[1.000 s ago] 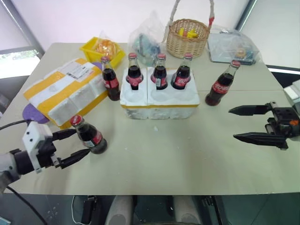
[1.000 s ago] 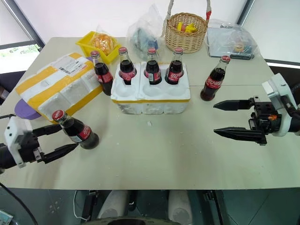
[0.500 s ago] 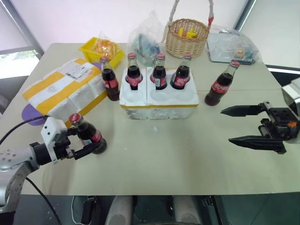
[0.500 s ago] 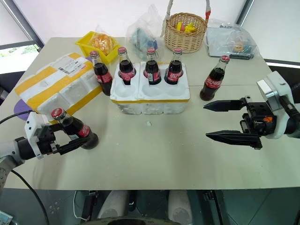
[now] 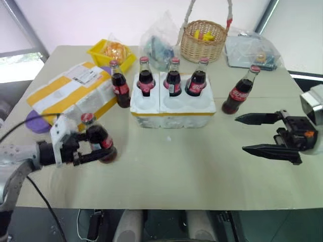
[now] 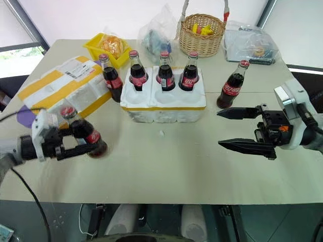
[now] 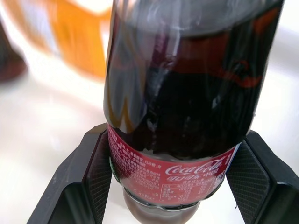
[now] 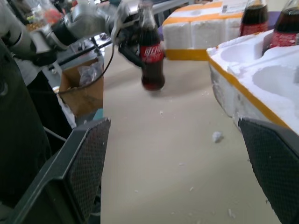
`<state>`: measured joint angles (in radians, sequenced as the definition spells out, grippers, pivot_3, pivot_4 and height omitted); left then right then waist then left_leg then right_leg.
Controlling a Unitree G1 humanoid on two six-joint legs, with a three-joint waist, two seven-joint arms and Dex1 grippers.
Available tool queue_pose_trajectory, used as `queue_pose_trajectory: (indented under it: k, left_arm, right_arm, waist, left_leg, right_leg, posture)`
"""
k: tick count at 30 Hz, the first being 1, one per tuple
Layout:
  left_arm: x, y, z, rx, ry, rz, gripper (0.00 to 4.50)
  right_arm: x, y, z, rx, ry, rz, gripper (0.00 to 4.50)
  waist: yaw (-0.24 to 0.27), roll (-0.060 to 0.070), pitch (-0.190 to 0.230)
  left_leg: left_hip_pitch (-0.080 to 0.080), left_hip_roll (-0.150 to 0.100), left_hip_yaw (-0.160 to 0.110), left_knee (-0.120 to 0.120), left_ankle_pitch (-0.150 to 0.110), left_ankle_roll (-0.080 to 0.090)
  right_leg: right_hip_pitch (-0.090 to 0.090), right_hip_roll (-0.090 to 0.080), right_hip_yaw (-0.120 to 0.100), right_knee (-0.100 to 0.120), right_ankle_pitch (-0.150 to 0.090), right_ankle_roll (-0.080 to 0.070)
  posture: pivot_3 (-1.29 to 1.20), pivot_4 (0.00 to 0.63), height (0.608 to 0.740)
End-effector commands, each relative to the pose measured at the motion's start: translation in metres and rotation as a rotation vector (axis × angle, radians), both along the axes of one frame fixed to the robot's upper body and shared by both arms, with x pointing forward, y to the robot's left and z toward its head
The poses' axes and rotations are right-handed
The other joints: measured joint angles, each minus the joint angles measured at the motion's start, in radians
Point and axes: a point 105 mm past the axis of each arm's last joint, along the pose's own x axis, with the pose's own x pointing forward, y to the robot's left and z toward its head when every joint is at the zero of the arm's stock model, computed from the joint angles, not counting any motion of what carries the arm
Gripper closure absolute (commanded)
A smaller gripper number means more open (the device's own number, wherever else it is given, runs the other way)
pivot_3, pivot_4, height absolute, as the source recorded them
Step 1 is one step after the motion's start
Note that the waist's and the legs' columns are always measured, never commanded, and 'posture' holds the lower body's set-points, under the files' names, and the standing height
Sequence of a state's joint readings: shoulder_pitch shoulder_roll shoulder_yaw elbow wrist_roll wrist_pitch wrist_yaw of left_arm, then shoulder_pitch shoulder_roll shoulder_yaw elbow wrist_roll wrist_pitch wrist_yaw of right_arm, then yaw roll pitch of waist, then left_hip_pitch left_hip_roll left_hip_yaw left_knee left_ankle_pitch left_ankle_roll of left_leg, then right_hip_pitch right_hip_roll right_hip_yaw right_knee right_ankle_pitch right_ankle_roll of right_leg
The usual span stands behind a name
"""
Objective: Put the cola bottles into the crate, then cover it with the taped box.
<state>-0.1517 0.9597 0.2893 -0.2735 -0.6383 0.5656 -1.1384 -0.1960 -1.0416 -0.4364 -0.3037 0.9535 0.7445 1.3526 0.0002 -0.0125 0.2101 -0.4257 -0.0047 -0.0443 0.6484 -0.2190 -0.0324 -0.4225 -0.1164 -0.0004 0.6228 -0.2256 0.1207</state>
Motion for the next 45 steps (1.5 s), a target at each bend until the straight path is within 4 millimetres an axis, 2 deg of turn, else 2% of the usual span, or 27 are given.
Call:
queue_pose_trajectory:
  k: [1,7,10,14,17,20,24,33,38,45]
  left_arm:
    - [0.009,-0.014,0.043,-0.026,-0.055,-0.115,1.70]
    - [0.029,-0.053,0.087,-0.096,-0.080,-0.267,1.70]
    - [0.035,-0.073,0.101,-0.131,-0.085,-0.319,1.70]
    - [0.055,-0.113,0.120,-0.174,-0.129,-0.347,1.70]
    - [0.072,-0.137,0.125,-0.185,-0.175,-0.325,1.70]
    - [0.087,-0.159,0.123,-0.179,-0.200,-0.291,1.70]
    - [0.105,-0.175,0.111,-0.121,-0.226,-0.237,1.70]
    - [0.118,-0.199,0.082,-0.053,-0.255,-0.204,1.70]
    - [0.119,-0.205,0.070,-0.046,-0.249,-0.202,1.70]
    - [0.118,-0.201,0.060,-0.025,-0.227,-0.184,1.70]
  right_arm:
    - [-0.002,0.005,0.004,0.000,-0.047,0.009,0.00]
    - [-0.004,0.008,-0.002,0.015,-0.043,-0.009,0.00]
    - [-0.003,0.010,-0.001,0.022,-0.044,-0.019,0.00]
    - [-0.003,0.012,0.000,0.027,-0.048,-0.034,0.00]
    - [-0.001,0.014,0.001,0.037,-0.054,-0.047,0.00]
    - [-0.001,0.017,0.000,0.040,-0.055,-0.053,0.00]
    - [-0.001,0.019,0.001,0.052,-0.060,-0.067,0.00]
    - [0.003,0.018,0.007,0.050,-0.086,-0.112,0.00]
    - [0.010,0.010,0.009,0.022,-0.118,-0.173,0.00]
    - [0.017,0.005,0.008,0.006,-0.131,-0.214,0.00]
  waist:
    - [0.004,0.000,0.000]
    - [0.008,-0.001,0.000]
    - [0.005,-0.001,0.001]
    - [0.008,-0.003,0.002]
    - [0.009,-0.003,0.002]
    - [0.007,-0.003,0.002]
    - [0.002,-0.003,0.002]
    - [0.011,-0.003,0.002]
    - [0.011,-0.003,0.002]
    - [0.011,-0.003,0.002]
  left_leg:
    - [0.000,0.000,0.000,0.000,0.000,0.000]
    - [0.000,0.000,0.000,0.000,0.000,0.000]
    - [0.000,0.000,0.000,0.000,0.000,0.000]
    - [0.000,0.000,-0.001,0.001,0.000,0.001]
    - [0.000,0.000,-0.001,0.001,0.000,0.001]
    - [0.000,0.000,-0.001,0.001,0.000,0.001]
    - [0.000,0.000,-0.002,0.000,0.000,0.001]
    - [-0.001,0.000,-0.002,0.000,0.000,0.001]
    - [-0.001,-0.001,-0.002,0.001,0.000,0.001]
    - [-0.001,-0.001,-0.003,0.001,0.000,0.001]
  right_leg:
    - [0.000,0.000,0.000,0.000,0.000,0.000]
    - [0.000,0.001,0.000,0.000,0.002,0.004]
    - [0.000,0.001,0.000,0.000,0.002,0.004]
    - [0.000,0.001,0.000,0.002,0.002,0.005]
    - [0.001,0.001,0.000,0.002,0.002,0.005]
    - [0.000,0.001,0.000,0.002,0.002,0.005]
    - [0.000,0.002,0.000,0.003,0.002,0.005]
    - [-0.001,0.002,0.000,0.003,0.002,0.005]
    - [-0.001,0.002,0.000,0.003,0.002,0.006]
    - [-0.001,0.002,0.000,0.003,0.002,0.006]
  posture:
    - [0.00,0.150,0.737]
    - [0.00,0.150,0.737]
    - [0.00,0.150,0.737]
    - [0.00,0.150,0.737]
    - [0.00,0.150,0.737]
    - [0.00,0.150,0.737]
    - [0.00,0.150,0.737]
    - [0.00,0.150,0.737]
    - [0.00,0.150,0.737]
    - [0.00,0.150,0.737]
